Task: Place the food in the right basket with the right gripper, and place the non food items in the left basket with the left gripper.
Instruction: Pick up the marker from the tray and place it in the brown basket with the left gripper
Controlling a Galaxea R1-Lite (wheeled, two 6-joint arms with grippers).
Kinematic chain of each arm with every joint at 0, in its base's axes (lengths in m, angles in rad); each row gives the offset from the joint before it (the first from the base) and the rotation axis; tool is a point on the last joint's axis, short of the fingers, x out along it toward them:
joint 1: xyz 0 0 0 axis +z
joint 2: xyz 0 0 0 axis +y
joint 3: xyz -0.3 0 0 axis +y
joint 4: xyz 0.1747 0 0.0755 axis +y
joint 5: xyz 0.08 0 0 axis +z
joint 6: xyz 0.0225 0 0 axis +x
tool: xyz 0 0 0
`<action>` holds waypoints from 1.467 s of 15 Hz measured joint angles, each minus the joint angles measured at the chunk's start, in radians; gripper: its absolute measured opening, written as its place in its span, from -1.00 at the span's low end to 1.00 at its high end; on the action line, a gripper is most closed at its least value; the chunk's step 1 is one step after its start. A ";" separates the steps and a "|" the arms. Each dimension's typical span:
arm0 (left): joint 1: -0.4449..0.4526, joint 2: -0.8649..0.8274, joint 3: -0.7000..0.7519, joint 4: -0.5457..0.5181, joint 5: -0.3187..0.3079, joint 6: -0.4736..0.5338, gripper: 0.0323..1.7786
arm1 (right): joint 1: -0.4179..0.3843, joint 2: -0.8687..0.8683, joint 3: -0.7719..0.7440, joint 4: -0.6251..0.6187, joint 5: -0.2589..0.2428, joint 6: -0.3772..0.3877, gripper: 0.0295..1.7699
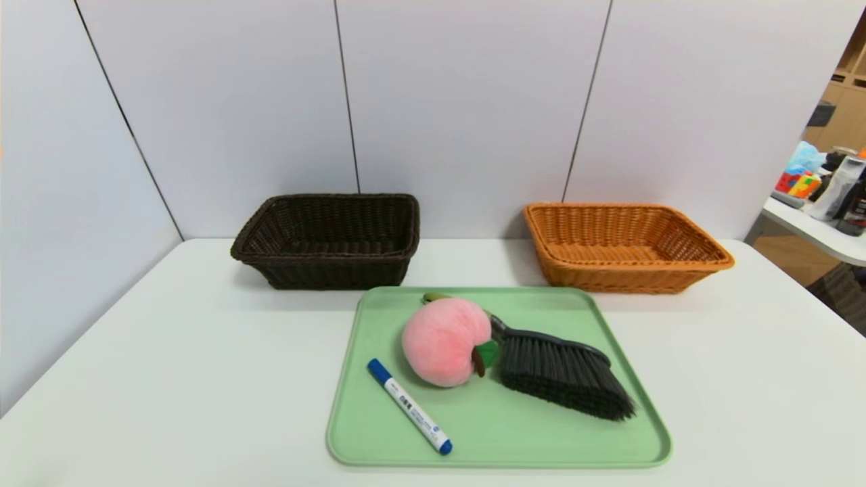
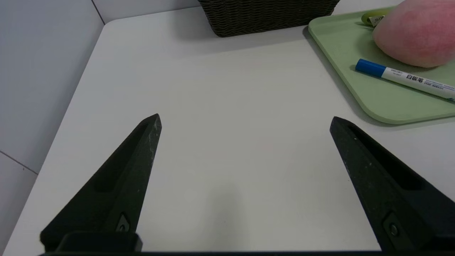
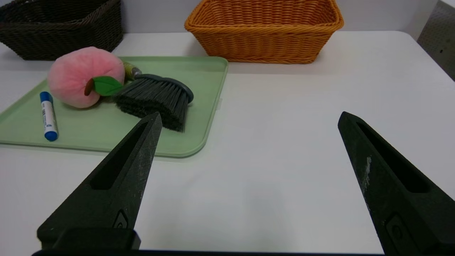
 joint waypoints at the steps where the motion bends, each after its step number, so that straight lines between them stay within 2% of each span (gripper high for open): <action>1: 0.000 0.069 -0.047 0.000 -0.002 -0.004 0.90 | 0.008 0.049 -0.022 -0.001 0.001 0.003 0.93; 4: 0.000 0.283 -0.190 -0.001 -0.009 -0.012 0.90 | 0.024 0.216 -0.094 -0.005 0.003 0.016 0.93; 7: 0.000 0.478 -0.315 -0.002 -0.050 -0.014 0.90 | 0.029 0.368 -0.162 -0.006 0.004 0.019 0.93; 10: 0.000 0.617 -0.376 -0.003 -0.067 -0.015 0.90 | 0.030 0.466 -0.189 -0.006 0.004 0.018 0.93; 18: -0.007 0.741 -0.406 -0.001 -0.086 -0.008 0.90 | 0.030 0.541 -0.169 -0.005 0.009 0.019 0.93; 20: -0.029 0.763 -0.411 -0.002 -0.133 -0.005 0.90 | 0.031 0.557 -0.171 -0.006 0.045 0.019 0.93; 22: -0.053 0.802 -0.428 -0.003 -0.155 -0.005 0.90 | 0.031 0.586 -0.175 -0.007 0.073 0.015 0.93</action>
